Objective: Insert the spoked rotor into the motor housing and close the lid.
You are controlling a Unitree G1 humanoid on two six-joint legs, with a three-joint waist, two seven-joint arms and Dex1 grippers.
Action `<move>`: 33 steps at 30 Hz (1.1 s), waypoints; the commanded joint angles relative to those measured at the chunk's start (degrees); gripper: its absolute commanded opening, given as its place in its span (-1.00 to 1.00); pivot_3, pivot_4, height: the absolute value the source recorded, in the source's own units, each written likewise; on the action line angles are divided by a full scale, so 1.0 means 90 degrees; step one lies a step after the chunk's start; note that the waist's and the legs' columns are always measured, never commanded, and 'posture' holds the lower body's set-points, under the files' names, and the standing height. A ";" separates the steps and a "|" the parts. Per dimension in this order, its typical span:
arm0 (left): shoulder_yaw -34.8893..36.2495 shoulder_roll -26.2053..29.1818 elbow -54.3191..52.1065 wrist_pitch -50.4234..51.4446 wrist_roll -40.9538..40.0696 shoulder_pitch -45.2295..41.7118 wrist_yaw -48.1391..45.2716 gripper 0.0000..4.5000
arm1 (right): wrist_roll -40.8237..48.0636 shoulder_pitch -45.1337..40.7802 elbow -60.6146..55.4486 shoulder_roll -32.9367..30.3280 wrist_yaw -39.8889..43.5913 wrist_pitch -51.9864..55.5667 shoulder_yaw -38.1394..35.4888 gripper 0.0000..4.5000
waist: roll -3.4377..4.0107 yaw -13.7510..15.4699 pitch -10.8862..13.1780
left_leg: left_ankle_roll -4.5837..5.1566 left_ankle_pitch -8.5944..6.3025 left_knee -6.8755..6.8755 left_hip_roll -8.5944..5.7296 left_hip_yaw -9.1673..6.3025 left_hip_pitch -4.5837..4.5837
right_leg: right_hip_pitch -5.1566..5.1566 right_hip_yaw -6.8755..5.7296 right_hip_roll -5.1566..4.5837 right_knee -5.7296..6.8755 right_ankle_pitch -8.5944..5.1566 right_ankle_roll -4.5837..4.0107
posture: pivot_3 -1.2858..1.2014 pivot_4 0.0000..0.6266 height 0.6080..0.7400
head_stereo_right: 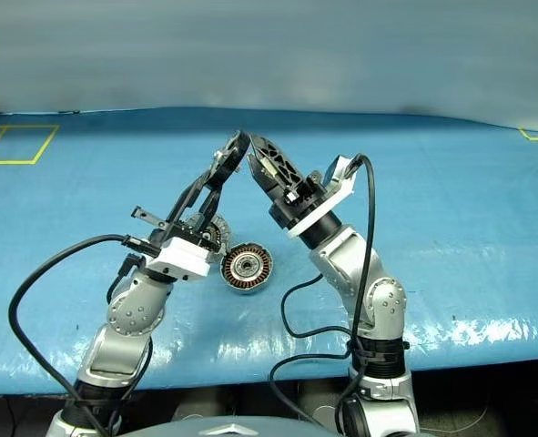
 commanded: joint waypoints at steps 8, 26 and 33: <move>0.0460 0.0783 -0.0403 0.0581 0.0061 0.0189 -0.0793 -0.83 | -0.2127 -0.0101 -0.0154 -0.0948 0.0623 0.0216 0.0189 -0.06 | 0.0001 -0.0002 0.0001 | 0.0000 0.0000 -0.0003 0.0001 0.0001 0.0002 | -0.0002 0.0001 0.0001 0.0000 0.0000 -0.0001 | 0.03 -0.52 1.00; 0.2472 0.1307 -0.1435 0.1462 0.0243 0.1996 -0.0998 -0.83 | -0.3471 0.0034 -0.0165 -0.0861 0.1032 0.0753 0.0460 -0.06 | -0.0001 -0.0008 0.0001 | 0.0002 -0.0002 -0.0006 0.0010 0.0000 0.0003 | -0.0004 0.0004 -0.0009 -0.0003 -0.0001 -0.0001 | 0.03 -0.52 1.00; 0.2255 0.1407 -0.0937 0.1503 0.0493 0.2614 -0.1146 -0.83 | -0.5506 0.0156 -0.0546 -0.1776 0.2197 0.0626 0.1290 -0.06 | -0.0003 0.0027 0.0001 | 0.0003 -0.0001 0.0000 0.0008 0.0003 0.0008 | -0.0001 0.0003 -0.0014 -0.0003 -0.0005 -0.0005 | 0.03 -0.52 1.00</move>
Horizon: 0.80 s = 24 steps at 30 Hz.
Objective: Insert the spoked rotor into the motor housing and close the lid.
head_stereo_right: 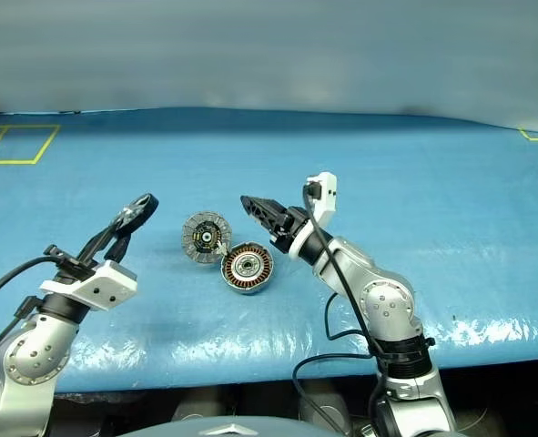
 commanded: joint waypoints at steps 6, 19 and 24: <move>-0.0397 0.0641 0.0710 -0.0216 0.0739 0.0281 -0.0210 -0.83 | -0.0823 0.0405 -0.0278 -0.0194 0.0875 -0.0073 -0.0089 -0.06 | -0.0004 -0.0007 0.0000 | 0.0000 0.0000 -0.0006 0.0005 0.0000 0.0002 | -0.0003 -0.0002 0.0005 0.0002 -0.0003 -0.0005 | 0.03 -0.52 1.00; -0.0901 0.1049 0.0897 -0.0293 0.0646 0.0259 -0.0821 -0.68 | -0.1066 0.0615 -0.0301 0.0107 0.0876 0.0236 -0.0238 -0.06 | -0.0004 -0.0002 -0.0001 | 0.0000 0.0000 -0.0006 0.0004 0.0005 0.0006 | -0.0002 -0.0004 -0.0008 0.0003 -0.0002 -0.0005 | 0.03 -0.52 1.00; -0.0855 0.1111 0.0717 -0.0318 0.0386 0.0390 -0.1035 0.04 | -0.1368 0.0612 -0.0357 -0.0024 0.1265 0.0223 -0.0073 -0.06 | -0.0005 -0.0024 0.0000 | 0.0002 -0.0002 -0.0007 0.0001 0.0013 0.0007 | -0.0005 -0.0008 -0.0022 0.0003 -0.0002 -0.0005 | 0.03 -0.52 1.00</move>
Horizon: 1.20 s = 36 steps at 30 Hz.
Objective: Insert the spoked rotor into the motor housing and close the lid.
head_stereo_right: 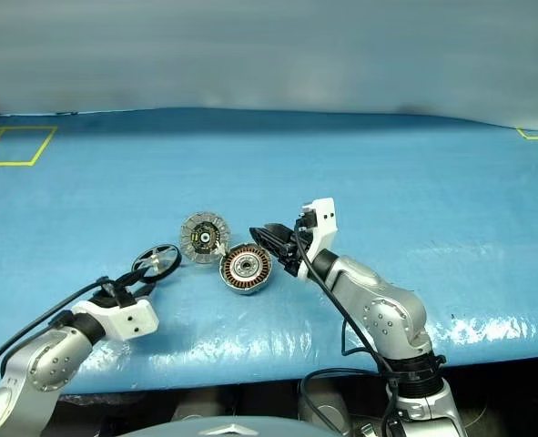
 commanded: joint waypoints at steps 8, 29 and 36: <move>0.0155 0.0139 -0.0709 -0.0187 -0.0727 0.0208 -0.0397 0.97 | -0.1290 0.0108 -0.0338 -0.0878 0.1764 -0.0737 0.0617 -0.06 | -0.0001 0.0043 -0.0001 | 0.0002 -0.0001 0.0004 -0.0008 0.0001 0.0002 | 0.0004 -0.0010 -0.0013 -0.0001 0.0000 0.0001 | 0.03 -0.52 1.00; 0.0849 -0.0687 -0.2383 0.4474 -0.4770 -0.0171 -0.0646 0.97 | -0.3201 0.0465 -0.0272 -0.1264 0.2709 -0.1710 0.1342 -0.06 | -0.0007 0.0110 0.0000 | -0.0001 0.0001 0.0031 -0.0013 -0.0009 0.0009 | 0.0022 -0.0008 0.0032 0.0002 -0.0018 0.0032 | 0.03 -0.52 1.00; 0.0997 -0.0898 -0.2438 0.5490 -0.5030 -0.0694 -0.0205 0.97 | -0.3447 0.0582 -0.0273 -0.1192 0.2708 -0.1686 0.1370 -0.06 | -0.0011 0.0135 -0.0003 | -0.0003 0.0002 0.0031 -0.0014 -0.0011 0.0010 | 0.0020 -0.0004 0.0035 0.0007 0.0001 0.0006 | 0.03 -0.52 1.00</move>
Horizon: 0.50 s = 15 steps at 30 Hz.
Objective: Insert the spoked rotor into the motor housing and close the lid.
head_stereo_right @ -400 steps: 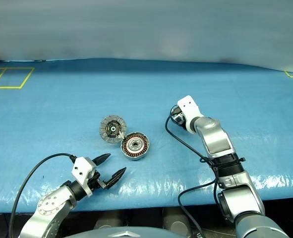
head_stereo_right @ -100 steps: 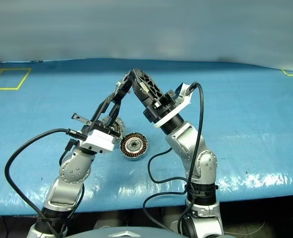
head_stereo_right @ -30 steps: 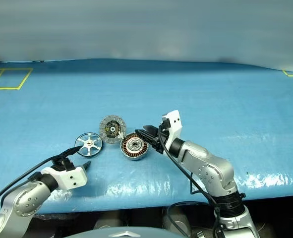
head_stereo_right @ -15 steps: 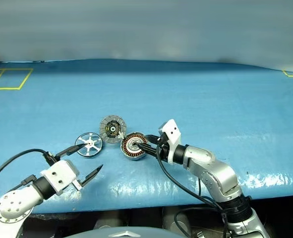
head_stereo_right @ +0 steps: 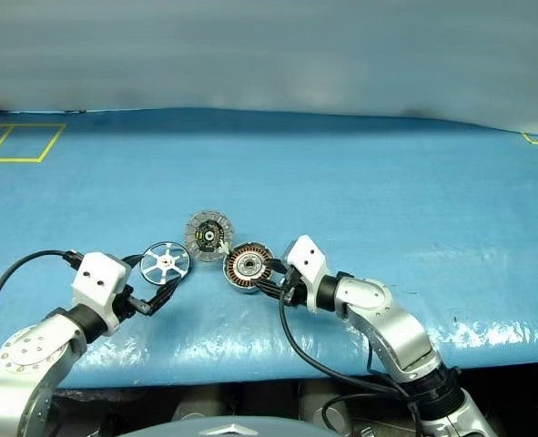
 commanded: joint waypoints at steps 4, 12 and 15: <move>-0.0050 0.0232 -0.0163 0.0583 0.0014 -0.0098 0.0223 0.97 | -0.0113 0.0034 -0.0199 0.0147 0.0025 -0.0086 0.0005 -0.06 | 0.0000 0.0006 0.0000 | -0.0001 0.0000 -0.0002 -0.0002 -0.0001 0.0000 | -0.0001 0.0001 0.0001 0.0000 -0.0001 -0.0002 | 0.03 -0.52 1.00; -0.0166 0.0394 -0.0118 0.0645 0.0091 -0.0320 0.0268 0.74 | -0.0193 0.0043 -0.0205 0.0248 0.0010 -0.0010 -0.0001 -0.06 | 0.0000 0.0016 0.0000 | -0.0003 0.0002 0.0002 -0.0002 -0.0001 0.0000 | 0.0001 0.0002 -0.0002 0.0000 0.0000 -0.0002 | 0.03 -0.52 1.00; -0.0249 0.0510 -0.0012 0.0662 0.0125 -0.0453 0.0235 0.74 | -0.0224 0.0041 -0.0191 0.0275 -0.0009 0.0007 -0.0007 -0.06 | 0.0000 0.0017 0.0000 | -0.0003 0.0002 0.0000 -0.0002 -0.0001 -0.0001 | 0.0000 0.0000 -0.0001 0.0000 0.0000 -0.0003 | 0.03 -0.52 1.00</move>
